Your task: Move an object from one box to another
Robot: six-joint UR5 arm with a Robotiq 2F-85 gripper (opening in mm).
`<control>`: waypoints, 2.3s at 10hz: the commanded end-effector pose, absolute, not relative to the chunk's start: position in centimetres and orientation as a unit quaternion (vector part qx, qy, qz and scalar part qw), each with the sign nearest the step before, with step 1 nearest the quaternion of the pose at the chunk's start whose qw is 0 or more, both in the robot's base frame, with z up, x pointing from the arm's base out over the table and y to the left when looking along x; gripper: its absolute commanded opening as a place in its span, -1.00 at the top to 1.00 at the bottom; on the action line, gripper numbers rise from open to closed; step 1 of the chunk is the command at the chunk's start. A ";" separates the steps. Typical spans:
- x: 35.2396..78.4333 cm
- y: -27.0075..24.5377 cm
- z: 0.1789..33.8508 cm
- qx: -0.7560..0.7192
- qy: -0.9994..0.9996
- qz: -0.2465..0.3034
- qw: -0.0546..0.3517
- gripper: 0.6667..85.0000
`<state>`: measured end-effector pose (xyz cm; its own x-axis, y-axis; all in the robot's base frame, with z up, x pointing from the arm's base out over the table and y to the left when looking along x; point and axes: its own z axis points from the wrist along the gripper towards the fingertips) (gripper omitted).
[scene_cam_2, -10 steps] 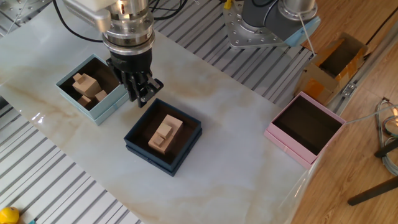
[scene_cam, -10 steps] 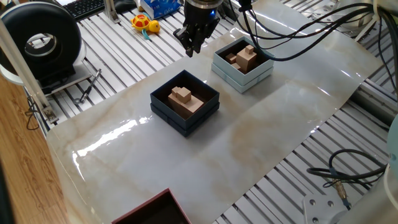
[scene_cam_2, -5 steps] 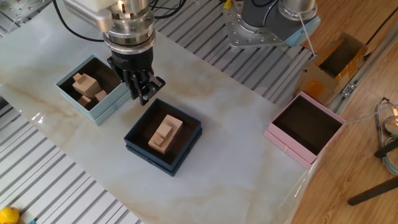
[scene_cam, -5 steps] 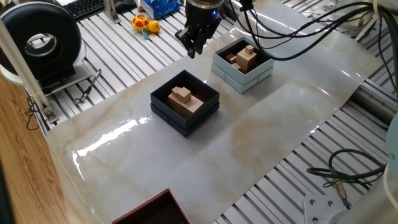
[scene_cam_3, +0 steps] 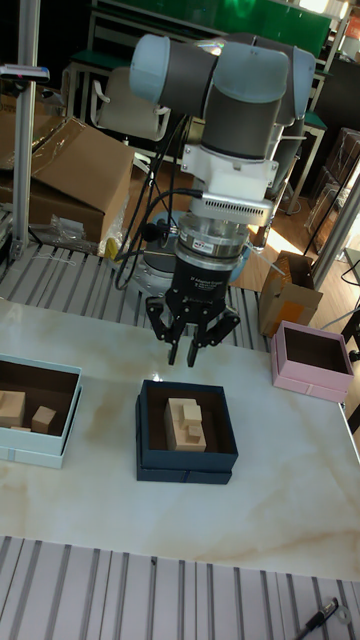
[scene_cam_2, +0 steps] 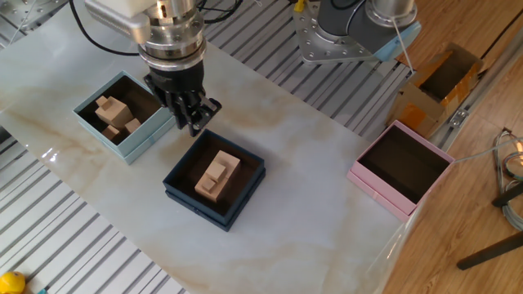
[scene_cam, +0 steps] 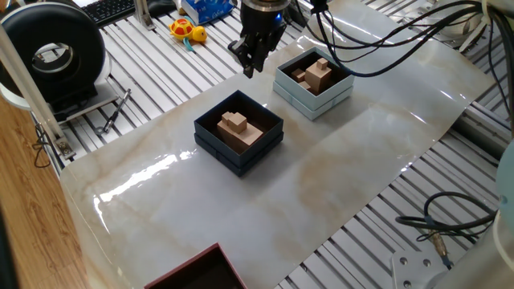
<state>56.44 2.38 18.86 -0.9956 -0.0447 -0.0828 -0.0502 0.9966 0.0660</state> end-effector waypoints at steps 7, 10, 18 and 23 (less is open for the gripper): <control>53.6 4.2 16.2 -0.041 0.998 0.042 -0.010 0.15; 57.3 6.3 11.2 -0.028 0.999 0.032 0.017 0.07; 58.7 7.1 9.3 -0.022 0.998 0.049 0.041 -0.19; 57.7 6.1 7.9 -0.033 0.997 0.037 0.051 -0.19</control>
